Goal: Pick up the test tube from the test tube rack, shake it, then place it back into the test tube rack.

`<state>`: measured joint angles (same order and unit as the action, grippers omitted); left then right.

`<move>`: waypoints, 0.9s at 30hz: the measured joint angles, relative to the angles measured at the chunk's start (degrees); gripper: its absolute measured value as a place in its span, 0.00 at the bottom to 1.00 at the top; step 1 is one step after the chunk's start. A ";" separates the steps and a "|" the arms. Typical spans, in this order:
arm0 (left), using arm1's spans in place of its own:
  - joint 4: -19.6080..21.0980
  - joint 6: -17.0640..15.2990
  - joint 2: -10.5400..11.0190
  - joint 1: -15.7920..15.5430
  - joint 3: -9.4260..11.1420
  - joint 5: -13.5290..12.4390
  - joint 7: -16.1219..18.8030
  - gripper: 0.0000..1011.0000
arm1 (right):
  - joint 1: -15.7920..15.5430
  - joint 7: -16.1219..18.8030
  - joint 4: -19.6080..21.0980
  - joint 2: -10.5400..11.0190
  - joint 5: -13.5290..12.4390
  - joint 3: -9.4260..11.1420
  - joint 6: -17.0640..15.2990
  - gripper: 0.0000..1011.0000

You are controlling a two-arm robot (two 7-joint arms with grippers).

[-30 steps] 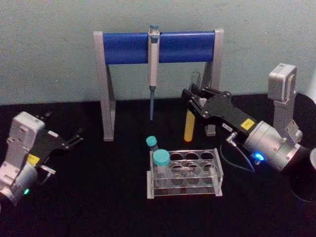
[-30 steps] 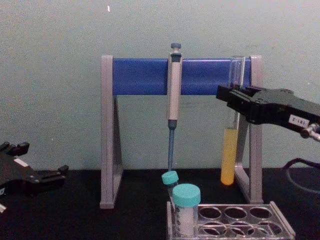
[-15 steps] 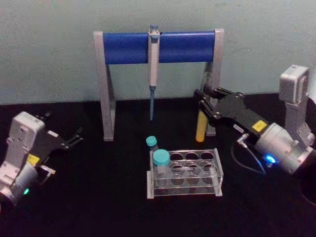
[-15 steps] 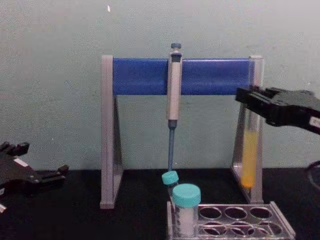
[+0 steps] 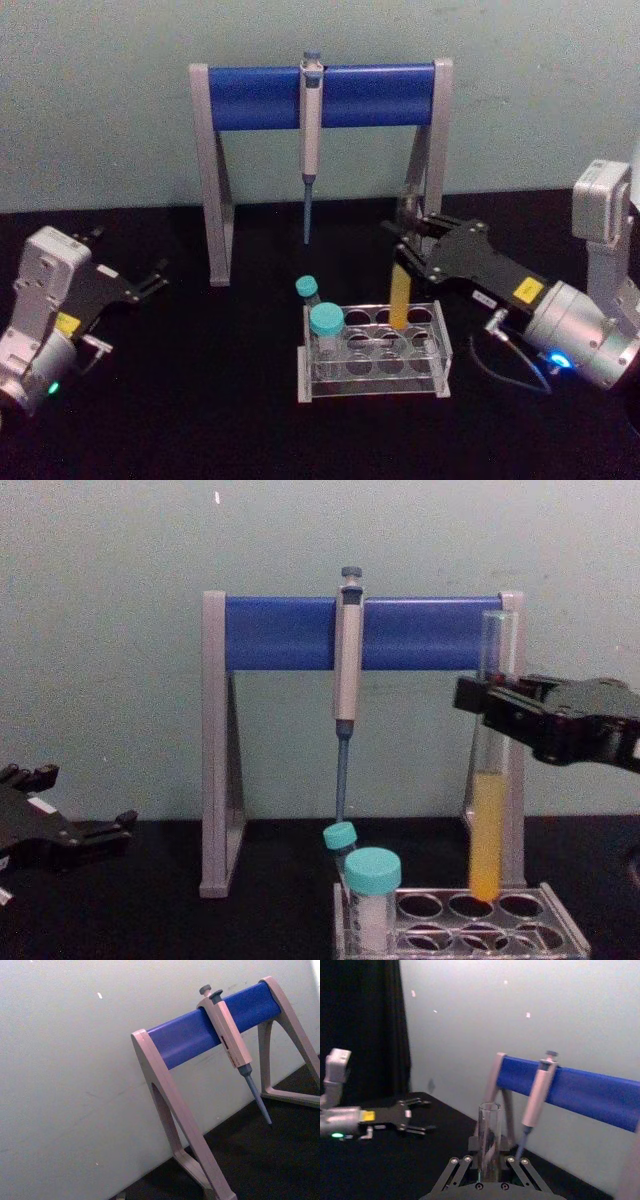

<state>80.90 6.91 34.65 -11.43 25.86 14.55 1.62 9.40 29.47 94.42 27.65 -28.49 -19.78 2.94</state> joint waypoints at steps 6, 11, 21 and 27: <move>0.00 0.00 0.00 0.00 0.00 0.00 0.00 0.99 | 2.85 1.46 -2.47 -1.90 -0.78 -2.02 1.18 0.22; 0.00 0.00 0.00 0.00 0.00 0.00 0.00 0.99 | 5.68 1.64 -5.62 -3.71 -0.83 -2.86 2.57 0.22; 0.00 0.00 0.00 0.00 0.00 0.00 0.00 0.99 | 8.58 -0.14 -9.72 -5.34 -0.05 -2.42 3.84 0.22; 0.00 0.00 0.00 0.00 0.00 0.00 0.00 0.99 | 8.66 -0.87 -10.22 -5.40 0.21 -1.62 3.95 0.22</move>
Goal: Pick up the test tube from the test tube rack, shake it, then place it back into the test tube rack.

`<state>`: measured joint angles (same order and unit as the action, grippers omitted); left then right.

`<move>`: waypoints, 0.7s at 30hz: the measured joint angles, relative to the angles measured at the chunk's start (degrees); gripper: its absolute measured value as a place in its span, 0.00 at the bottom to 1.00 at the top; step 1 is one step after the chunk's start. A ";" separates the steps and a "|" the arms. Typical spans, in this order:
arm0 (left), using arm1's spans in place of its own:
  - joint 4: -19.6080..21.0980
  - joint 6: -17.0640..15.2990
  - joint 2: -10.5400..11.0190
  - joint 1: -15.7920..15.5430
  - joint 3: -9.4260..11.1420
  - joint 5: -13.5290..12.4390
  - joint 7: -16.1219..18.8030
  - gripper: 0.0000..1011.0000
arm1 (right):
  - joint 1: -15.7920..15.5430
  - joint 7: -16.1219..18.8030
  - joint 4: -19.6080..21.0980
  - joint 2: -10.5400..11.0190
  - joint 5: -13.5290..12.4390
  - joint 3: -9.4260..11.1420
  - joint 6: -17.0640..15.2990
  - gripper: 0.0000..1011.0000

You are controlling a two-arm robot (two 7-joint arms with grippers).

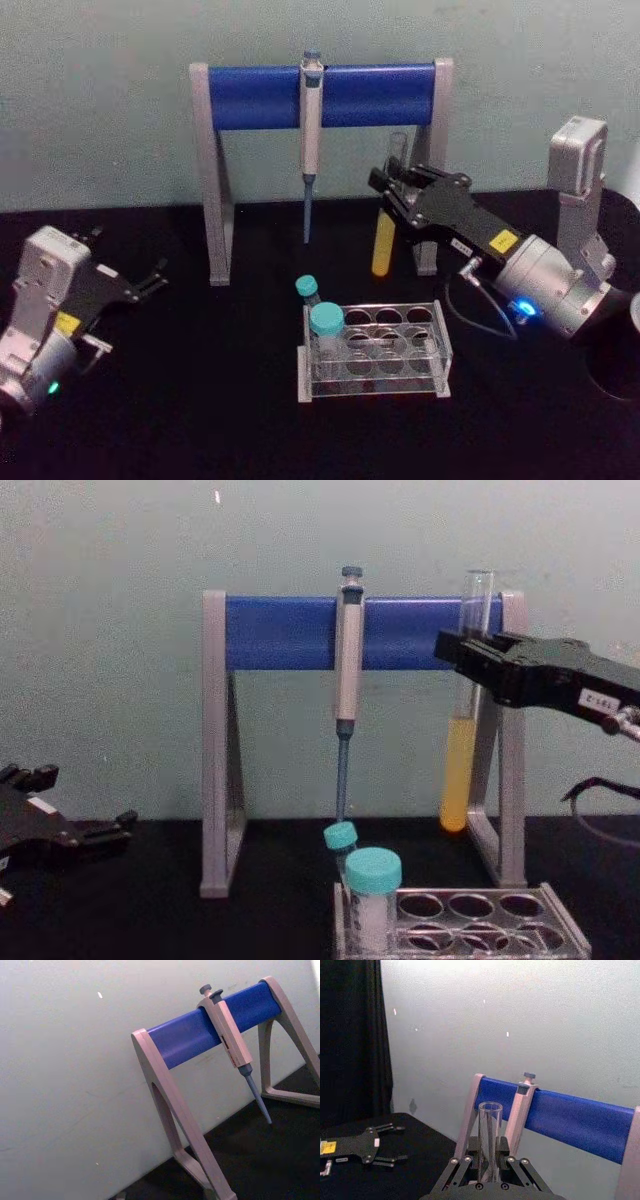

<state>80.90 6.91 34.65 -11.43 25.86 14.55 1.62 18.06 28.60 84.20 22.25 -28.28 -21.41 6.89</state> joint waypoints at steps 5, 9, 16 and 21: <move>0.00 0.00 0.00 0.00 0.00 0.00 0.00 0.99 | -0.27 -0.15 0.22 0.12 0.10 0.40 -0.01 0.22; 0.00 0.00 0.00 0.00 0.00 0.00 0.00 0.99 | -0.53 -0.25 0.58 0.14 0.15 0.66 -0.11 0.22; 0.00 0.00 0.00 0.00 0.00 0.00 0.00 0.99 | -0.69 -0.25 0.68 0.07 0.20 0.82 -0.18 0.22; 0.00 0.00 0.00 0.00 0.00 0.00 0.00 0.99 | -0.77 -0.13 0.81 0.12 0.15 0.88 -0.29 0.22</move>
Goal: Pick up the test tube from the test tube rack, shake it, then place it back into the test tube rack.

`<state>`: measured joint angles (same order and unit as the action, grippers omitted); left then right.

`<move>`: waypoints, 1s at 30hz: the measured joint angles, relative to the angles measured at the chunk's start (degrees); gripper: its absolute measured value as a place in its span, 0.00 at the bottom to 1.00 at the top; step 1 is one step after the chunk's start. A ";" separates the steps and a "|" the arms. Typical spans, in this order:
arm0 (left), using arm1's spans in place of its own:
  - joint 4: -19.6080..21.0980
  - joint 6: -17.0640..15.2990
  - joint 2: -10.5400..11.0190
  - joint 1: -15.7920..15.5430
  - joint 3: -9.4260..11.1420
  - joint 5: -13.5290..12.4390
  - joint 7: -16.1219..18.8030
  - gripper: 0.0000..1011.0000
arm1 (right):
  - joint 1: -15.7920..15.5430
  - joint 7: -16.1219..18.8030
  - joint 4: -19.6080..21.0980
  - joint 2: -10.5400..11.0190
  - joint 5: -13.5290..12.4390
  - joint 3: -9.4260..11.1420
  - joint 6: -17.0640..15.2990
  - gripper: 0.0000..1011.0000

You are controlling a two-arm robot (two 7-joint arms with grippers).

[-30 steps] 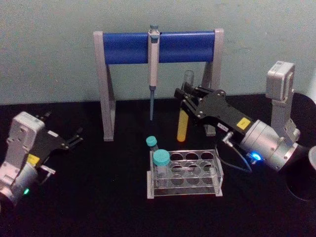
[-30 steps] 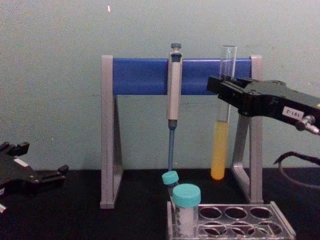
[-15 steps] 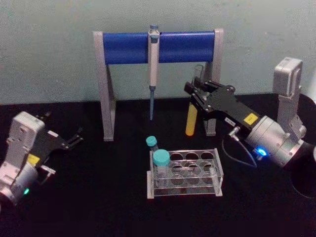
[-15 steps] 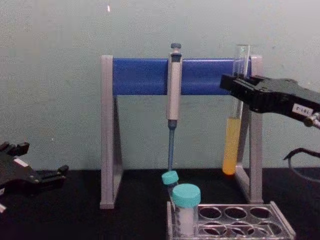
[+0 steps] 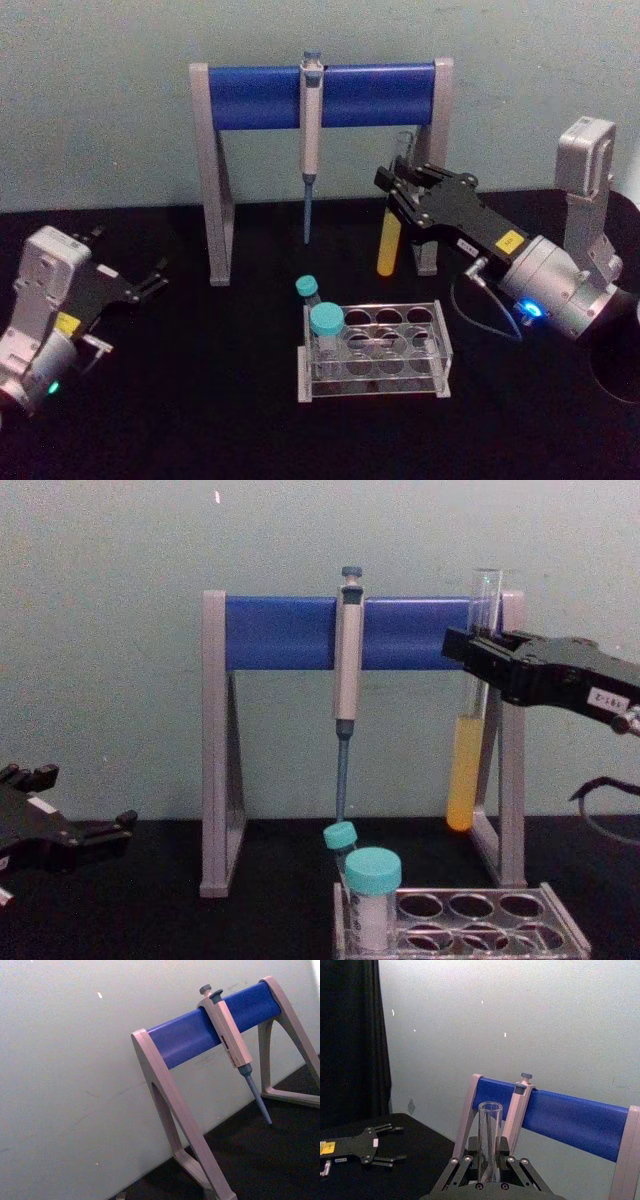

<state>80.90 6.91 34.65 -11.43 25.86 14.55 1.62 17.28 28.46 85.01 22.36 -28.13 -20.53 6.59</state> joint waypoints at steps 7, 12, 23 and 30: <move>0.00 0.00 0.00 0.00 0.00 0.00 0.00 0.99 | -0.34 0.55 0.36 0.29 -0.17 0.00 0.04 0.22; 0.00 0.00 0.00 0.00 0.00 0.00 0.00 0.99 | -1.17 1.89 1.42 1.14 -0.92 -0.06 0.40 0.22; 0.00 0.00 0.00 0.00 0.00 0.00 0.00 0.99 | -2.66 6.88 3.24 3.59 -3.68 -1.07 1.56 0.22; 0.00 0.00 0.00 0.00 0.00 0.00 0.00 0.99 | -3.15 9.76 3.74 5.12 -5.00 -2.73 2.39 0.22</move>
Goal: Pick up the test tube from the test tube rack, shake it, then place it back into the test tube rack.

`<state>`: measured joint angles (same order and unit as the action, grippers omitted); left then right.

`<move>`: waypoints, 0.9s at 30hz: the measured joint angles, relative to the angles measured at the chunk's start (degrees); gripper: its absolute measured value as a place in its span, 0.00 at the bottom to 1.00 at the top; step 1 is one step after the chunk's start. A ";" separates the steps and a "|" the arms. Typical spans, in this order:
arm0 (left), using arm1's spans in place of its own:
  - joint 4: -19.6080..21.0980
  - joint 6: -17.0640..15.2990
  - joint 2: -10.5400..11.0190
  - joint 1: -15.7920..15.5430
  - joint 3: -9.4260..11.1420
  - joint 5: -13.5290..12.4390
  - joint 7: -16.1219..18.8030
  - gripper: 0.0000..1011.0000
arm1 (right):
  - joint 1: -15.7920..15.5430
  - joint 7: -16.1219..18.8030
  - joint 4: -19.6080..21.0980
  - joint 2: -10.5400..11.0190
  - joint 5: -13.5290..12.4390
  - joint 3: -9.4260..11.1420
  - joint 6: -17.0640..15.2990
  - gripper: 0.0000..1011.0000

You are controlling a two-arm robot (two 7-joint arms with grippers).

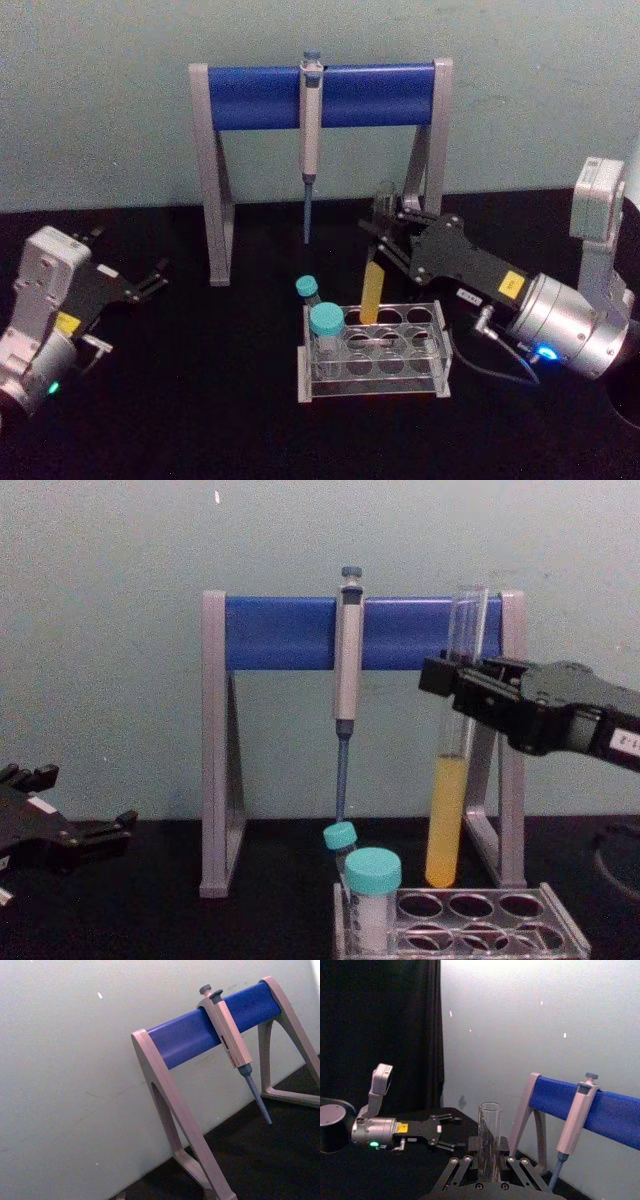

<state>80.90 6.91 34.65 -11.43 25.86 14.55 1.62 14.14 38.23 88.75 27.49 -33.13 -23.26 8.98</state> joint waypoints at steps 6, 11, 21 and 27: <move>0.00 0.00 0.00 0.00 0.00 0.00 0.00 0.99 | 0.26 0.13 -1.08 0.08 0.04 -1.11 0.46 0.22; 0.00 0.00 0.00 0.00 0.00 0.00 0.00 0.99 | 0.62 0.12 -2.32 -0.25 0.28 -1.74 1.01 0.22; 0.00 0.00 0.00 0.00 0.00 0.00 0.00 0.99 | 1.16 0.21 -4.81 -1.21 0.42 -2.52 1.79 0.22; 0.00 0.00 0.00 0.00 0.00 0.00 0.00 0.99 | 1.20 0.22 -5.67 -1.61 0.47 -2.73 2.05 0.22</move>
<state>80.90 6.91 34.65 -11.43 25.86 14.55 1.62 15.34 38.45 83.08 25.88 -32.65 -25.99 11.02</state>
